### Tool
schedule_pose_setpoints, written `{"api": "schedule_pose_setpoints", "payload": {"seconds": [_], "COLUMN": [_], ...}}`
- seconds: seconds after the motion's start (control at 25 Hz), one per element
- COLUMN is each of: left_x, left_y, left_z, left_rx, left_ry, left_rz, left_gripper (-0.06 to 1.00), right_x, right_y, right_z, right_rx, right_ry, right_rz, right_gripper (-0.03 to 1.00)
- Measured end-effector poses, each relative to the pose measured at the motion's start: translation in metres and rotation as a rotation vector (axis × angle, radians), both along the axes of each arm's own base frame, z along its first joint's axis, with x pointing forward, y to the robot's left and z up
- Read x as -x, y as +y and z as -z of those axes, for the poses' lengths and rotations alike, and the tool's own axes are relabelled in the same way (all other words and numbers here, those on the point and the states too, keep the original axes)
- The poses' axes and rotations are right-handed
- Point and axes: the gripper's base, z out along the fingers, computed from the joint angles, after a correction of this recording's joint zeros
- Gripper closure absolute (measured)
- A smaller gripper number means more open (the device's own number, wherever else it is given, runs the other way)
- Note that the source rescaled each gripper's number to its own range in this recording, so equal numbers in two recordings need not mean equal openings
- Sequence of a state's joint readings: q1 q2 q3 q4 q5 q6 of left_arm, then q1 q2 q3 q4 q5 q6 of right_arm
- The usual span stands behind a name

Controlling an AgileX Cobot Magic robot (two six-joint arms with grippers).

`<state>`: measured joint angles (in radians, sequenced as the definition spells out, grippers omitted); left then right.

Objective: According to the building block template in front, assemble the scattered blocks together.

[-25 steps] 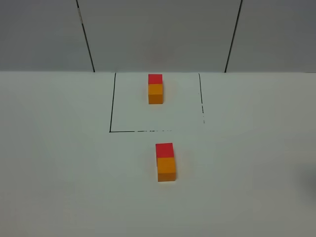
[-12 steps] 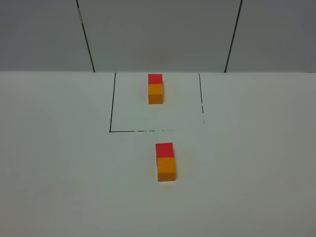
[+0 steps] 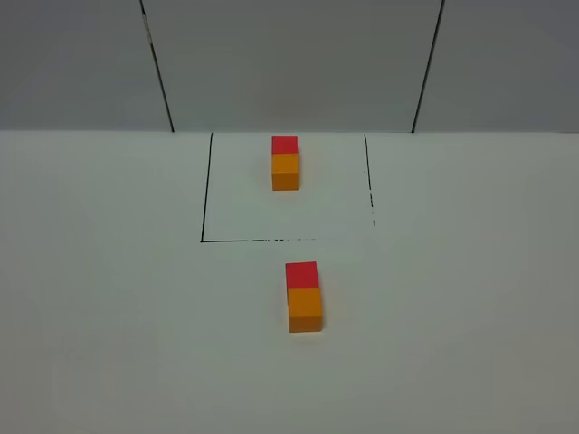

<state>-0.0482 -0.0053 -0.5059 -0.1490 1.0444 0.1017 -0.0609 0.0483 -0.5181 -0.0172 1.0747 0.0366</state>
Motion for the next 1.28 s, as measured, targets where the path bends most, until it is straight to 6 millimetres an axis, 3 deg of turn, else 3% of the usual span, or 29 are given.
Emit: {"api": "schedule_pose_setpoints", "payload": {"seconds": [0.56,1.28], "left_x": [0.0,0.0], "left_y": [0.0,0.0], "left_z": [0.0,0.0], "left_rx": [0.0,0.0], "left_ry": [0.0,0.0], "left_rz": [0.0,0.0], "left_gripper": [0.25,0.25], "right_x": [0.006,0.0056], "right_y": [0.0039,0.0043], "right_z": [0.0046,0.0051], "right_rx": [-0.007,-0.005], "right_ry": [-0.047,-0.046], "right_rz": [-0.182,-0.101], "right_gripper": [-0.03,-0.03]}}
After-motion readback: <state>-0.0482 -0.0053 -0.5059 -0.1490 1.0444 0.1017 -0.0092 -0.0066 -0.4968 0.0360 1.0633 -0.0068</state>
